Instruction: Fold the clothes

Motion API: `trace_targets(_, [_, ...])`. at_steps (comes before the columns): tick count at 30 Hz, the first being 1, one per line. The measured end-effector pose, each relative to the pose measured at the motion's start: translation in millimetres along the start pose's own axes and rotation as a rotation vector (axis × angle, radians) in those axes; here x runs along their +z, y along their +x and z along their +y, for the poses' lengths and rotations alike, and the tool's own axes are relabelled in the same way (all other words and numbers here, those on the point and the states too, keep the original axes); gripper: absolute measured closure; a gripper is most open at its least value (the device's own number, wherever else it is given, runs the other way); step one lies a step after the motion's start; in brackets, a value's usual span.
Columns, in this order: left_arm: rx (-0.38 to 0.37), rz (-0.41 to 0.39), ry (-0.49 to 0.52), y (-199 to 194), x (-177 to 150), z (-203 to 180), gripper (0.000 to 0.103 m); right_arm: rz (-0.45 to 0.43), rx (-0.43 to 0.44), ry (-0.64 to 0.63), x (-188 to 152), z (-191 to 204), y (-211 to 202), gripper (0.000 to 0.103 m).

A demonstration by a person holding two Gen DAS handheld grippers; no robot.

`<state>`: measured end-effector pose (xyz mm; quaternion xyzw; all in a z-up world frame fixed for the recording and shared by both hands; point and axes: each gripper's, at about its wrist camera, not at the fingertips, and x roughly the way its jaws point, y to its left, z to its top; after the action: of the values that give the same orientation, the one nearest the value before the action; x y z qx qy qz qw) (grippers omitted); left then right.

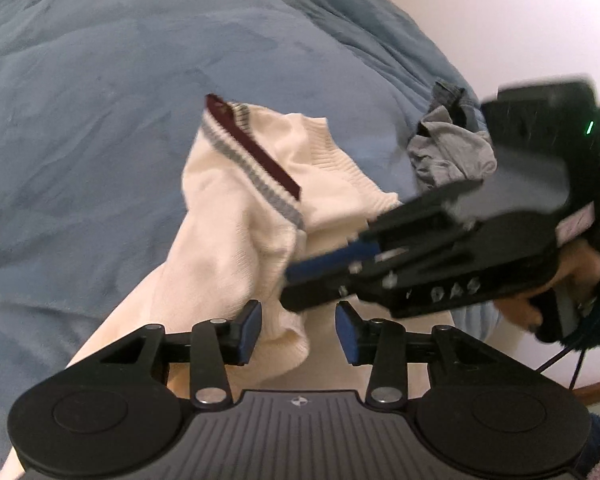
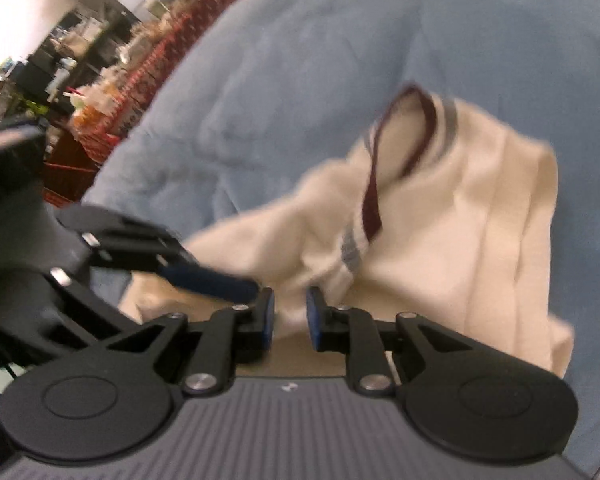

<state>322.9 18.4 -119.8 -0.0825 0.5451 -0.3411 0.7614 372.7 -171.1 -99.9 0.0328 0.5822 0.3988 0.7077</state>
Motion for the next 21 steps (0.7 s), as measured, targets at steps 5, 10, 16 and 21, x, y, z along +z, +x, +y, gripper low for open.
trace_targets(5, [0.009, 0.011, 0.012, 2.3, 1.3, 1.6, 0.063, -0.018, 0.017, 0.023, -5.2, -3.2, -2.0, 0.084])
trace_targets(10, [0.04, 0.004, 0.085, 5.4, 10.9, -1.0, 0.062, -0.017, 0.014, 0.025, -10.5, -5.5, -2.4, 0.084])
trace_targets(16, [0.067, -0.019, 0.081, 2.3, 22.4, 16.5, 0.067, -0.022, 0.031, 0.024, -9.8, -6.5, 2.6, 0.084])
trace_targets(21, [-0.07, -0.039, -0.198, 5.7, 27.5, 60.3, 0.075, -0.027, 0.035, 0.031, -12.7, -7.5, -1.1, 0.083])
